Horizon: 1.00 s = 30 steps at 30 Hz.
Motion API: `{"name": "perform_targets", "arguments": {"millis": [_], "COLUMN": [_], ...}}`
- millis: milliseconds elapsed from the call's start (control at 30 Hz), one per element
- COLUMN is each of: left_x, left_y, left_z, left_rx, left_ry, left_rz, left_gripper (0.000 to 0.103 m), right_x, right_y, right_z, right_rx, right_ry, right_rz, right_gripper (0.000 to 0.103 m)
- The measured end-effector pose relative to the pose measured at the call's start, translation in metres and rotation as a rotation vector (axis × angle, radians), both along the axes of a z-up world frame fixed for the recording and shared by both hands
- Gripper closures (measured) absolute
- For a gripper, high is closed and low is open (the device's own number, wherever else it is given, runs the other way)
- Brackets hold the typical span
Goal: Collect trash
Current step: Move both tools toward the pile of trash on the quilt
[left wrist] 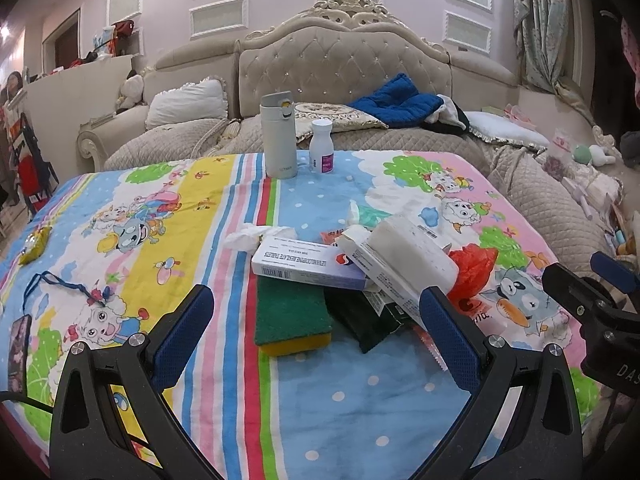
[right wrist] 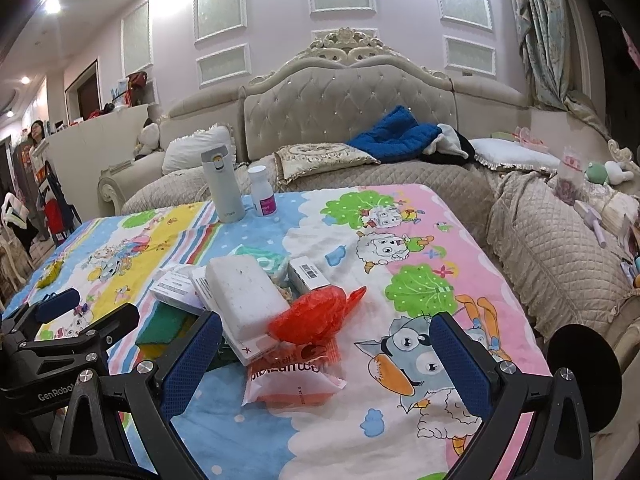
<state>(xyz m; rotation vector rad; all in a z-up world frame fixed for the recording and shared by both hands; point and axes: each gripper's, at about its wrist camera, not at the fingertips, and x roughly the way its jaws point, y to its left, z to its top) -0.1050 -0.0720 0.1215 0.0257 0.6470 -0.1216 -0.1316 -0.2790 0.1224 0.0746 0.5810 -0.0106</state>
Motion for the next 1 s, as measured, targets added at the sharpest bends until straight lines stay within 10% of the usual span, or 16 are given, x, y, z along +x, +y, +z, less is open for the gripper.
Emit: {"name": "perform_targets", "arguments": {"millis": [1000], "left_x": [0.002], "left_y": [-0.014], "left_z": [-0.006], "left_rx": [0.001], "left_ry": [0.023], "left_rz": [-0.028], "left_gripper": [0.001], "right_x": [0.004], "right_y": [-0.014], "right_z": [-0.012], "right_rx": [0.028], "right_ry": [0.029], "right_rz": [-0.022], "right_gripper": [0.000]}}
